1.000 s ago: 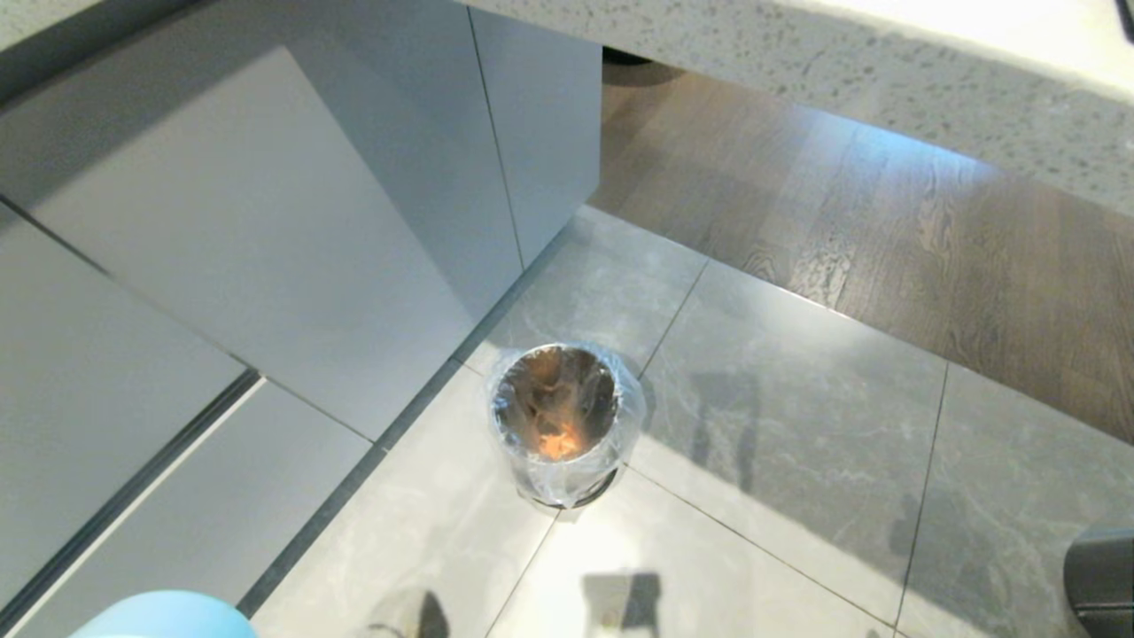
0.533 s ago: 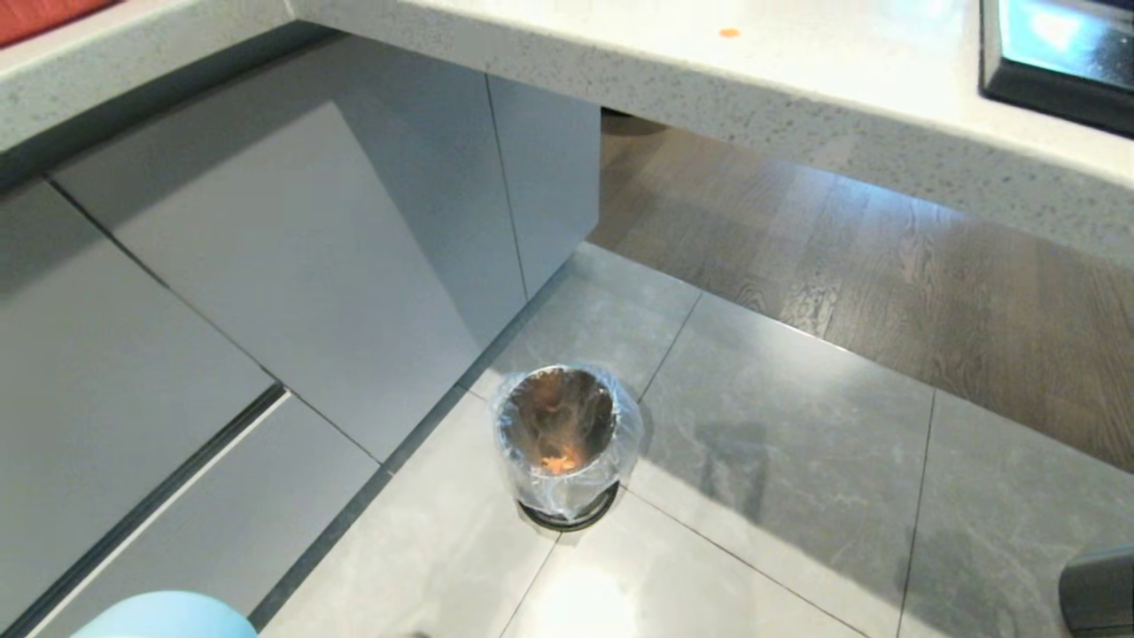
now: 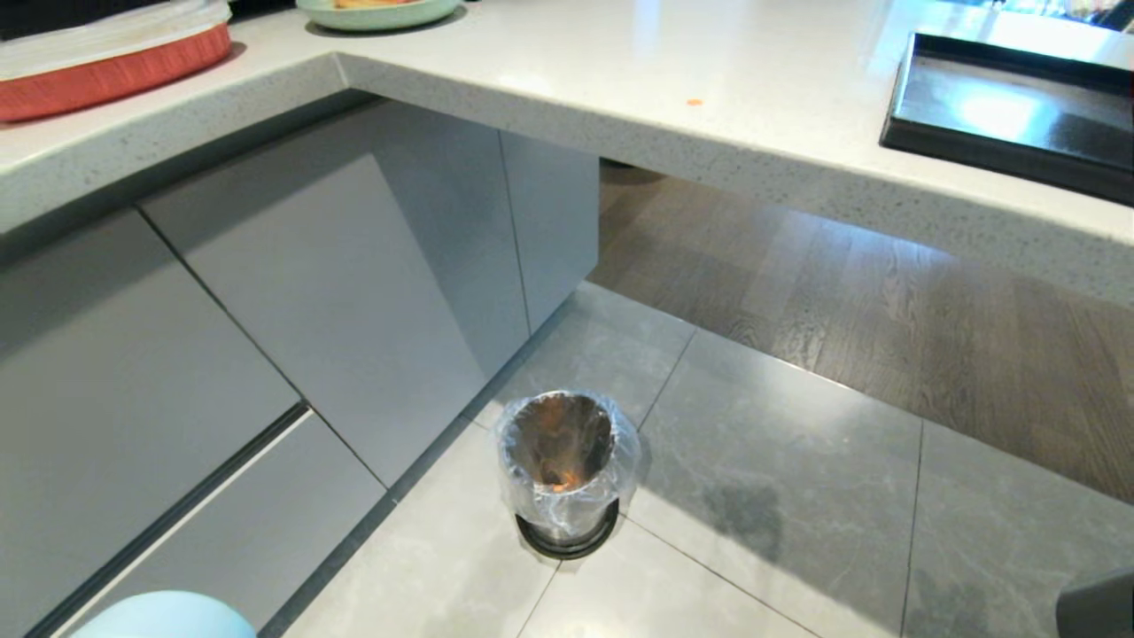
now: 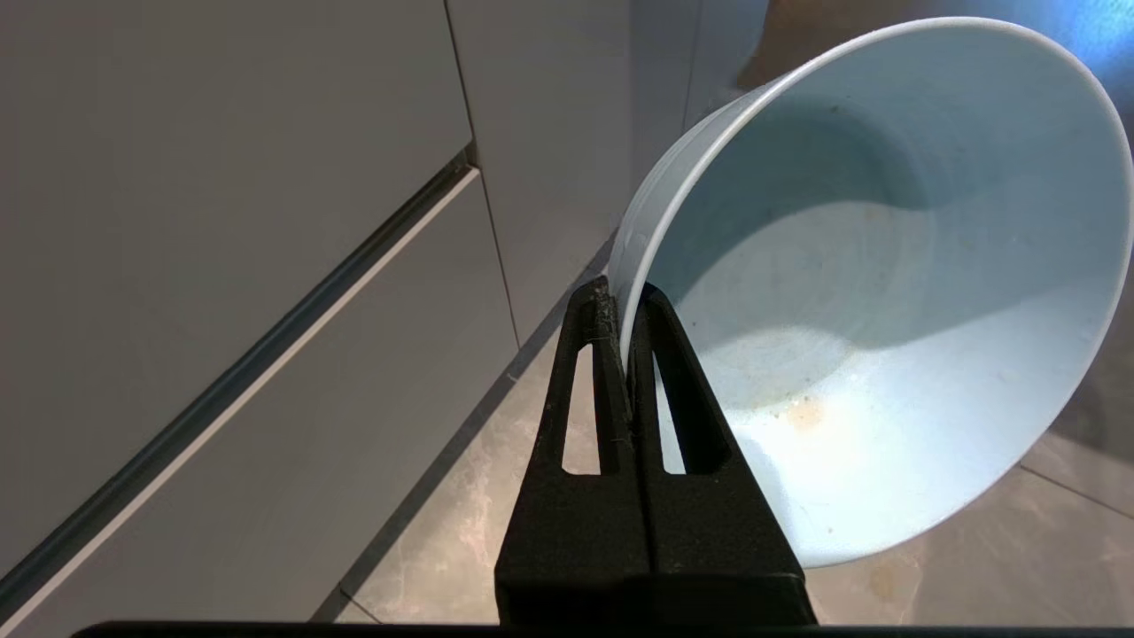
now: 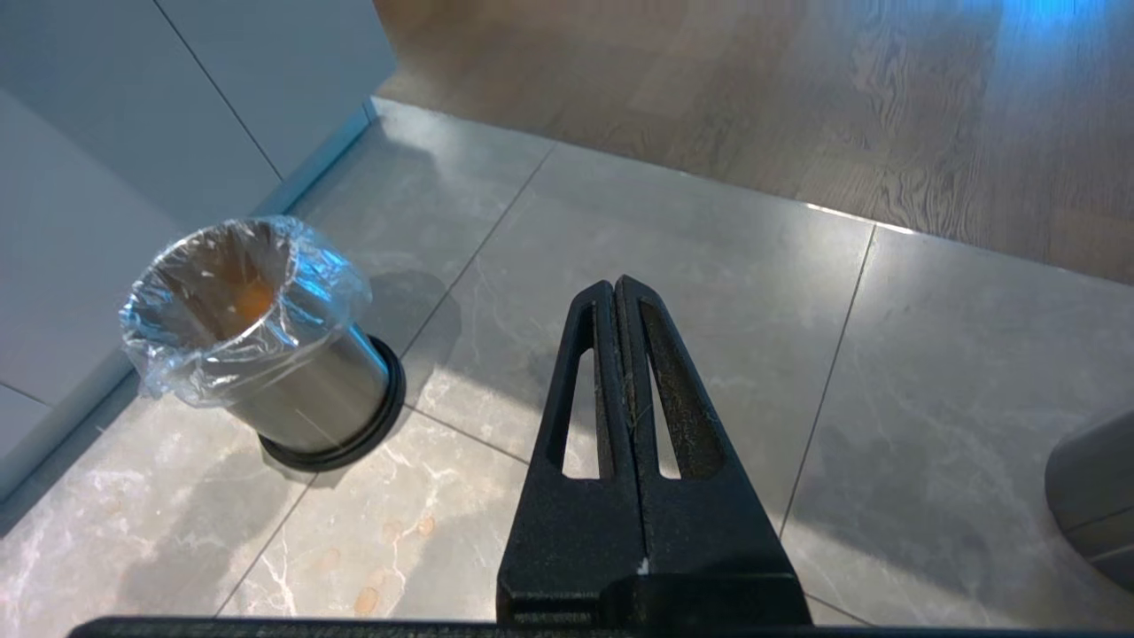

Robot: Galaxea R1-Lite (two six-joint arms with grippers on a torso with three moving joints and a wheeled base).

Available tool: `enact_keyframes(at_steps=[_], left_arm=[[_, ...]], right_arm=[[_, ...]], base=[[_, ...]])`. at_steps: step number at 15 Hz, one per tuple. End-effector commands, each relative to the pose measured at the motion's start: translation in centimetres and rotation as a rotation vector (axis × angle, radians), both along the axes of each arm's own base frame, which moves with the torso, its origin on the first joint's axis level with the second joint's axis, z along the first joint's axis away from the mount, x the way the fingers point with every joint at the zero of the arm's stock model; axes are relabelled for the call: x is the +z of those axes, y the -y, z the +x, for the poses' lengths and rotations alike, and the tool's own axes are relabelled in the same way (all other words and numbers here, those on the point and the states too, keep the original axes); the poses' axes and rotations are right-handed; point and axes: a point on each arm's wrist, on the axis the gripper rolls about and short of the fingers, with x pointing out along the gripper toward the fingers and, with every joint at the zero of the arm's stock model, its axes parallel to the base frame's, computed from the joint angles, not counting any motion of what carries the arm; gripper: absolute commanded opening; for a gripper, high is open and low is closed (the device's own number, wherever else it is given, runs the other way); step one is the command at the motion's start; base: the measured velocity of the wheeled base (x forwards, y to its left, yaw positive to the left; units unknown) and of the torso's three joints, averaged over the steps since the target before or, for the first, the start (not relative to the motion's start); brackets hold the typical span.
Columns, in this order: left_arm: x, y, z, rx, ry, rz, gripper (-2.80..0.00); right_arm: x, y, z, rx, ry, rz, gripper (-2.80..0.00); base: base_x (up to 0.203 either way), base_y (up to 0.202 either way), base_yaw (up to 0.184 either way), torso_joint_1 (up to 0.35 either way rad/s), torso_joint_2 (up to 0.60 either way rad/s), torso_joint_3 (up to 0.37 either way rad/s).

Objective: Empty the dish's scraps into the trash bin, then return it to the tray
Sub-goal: Put the bowl back to the table

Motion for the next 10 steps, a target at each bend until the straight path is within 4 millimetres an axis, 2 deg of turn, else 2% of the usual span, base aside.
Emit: enact_keyframes(at_steps=[1, 8, 10], left_arm=[[0.01, 0.0, 0.01, 0.001, 0.0, 0.0, -2.8], [0.01, 0.0, 0.01, 0.001, 0.0, -0.006, -2.8], [0.01, 0.0, 0.01, 0.001, 0.0, -0.008, -2.8]], right_arm=[[-0.01, 0.0, 0.0, 0.0, 0.001, 0.0, -2.8], [-0.01, 0.0, 0.0, 0.0, 0.001, 0.0, -2.8], [-0.01, 0.0, 0.0, 0.0, 0.001, 0.0, -2.8]], base=[[0.0, 0.0, 0.0, 0.001, 0.0, 0.209], [0.0, 0.0, 0.0, 0.003, 0.0, 0.202], [0.0, 0.0, 0.0, 0.0, 0.0, 0.072]])
